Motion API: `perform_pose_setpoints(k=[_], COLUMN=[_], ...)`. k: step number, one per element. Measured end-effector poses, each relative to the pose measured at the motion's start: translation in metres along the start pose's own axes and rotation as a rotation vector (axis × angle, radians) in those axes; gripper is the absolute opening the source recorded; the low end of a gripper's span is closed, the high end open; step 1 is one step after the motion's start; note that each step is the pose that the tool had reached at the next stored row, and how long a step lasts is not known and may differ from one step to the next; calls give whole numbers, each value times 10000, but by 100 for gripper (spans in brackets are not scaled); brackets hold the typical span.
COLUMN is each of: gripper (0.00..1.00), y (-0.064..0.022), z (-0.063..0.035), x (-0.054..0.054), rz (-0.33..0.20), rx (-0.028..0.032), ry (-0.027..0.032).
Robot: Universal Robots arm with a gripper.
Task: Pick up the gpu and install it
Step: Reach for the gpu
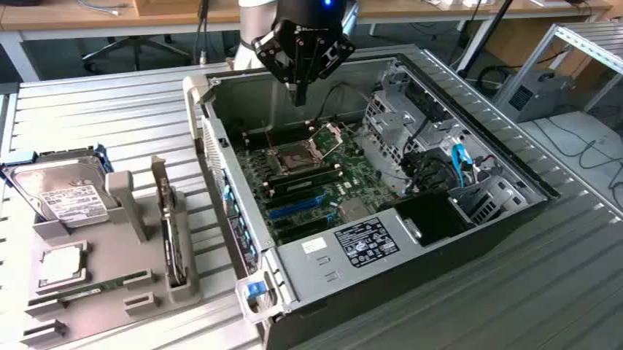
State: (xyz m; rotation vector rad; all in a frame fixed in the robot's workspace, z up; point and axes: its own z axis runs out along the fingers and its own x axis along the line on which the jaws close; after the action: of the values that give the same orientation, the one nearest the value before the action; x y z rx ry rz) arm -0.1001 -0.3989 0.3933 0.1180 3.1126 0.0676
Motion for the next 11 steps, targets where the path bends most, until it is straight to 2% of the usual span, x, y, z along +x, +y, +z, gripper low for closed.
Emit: perform_pose_setpoints(k=[11], gripper=[11], y=[-1], z=[-1], x=[23], rz=[-1], rx=[-1], ry=[1])
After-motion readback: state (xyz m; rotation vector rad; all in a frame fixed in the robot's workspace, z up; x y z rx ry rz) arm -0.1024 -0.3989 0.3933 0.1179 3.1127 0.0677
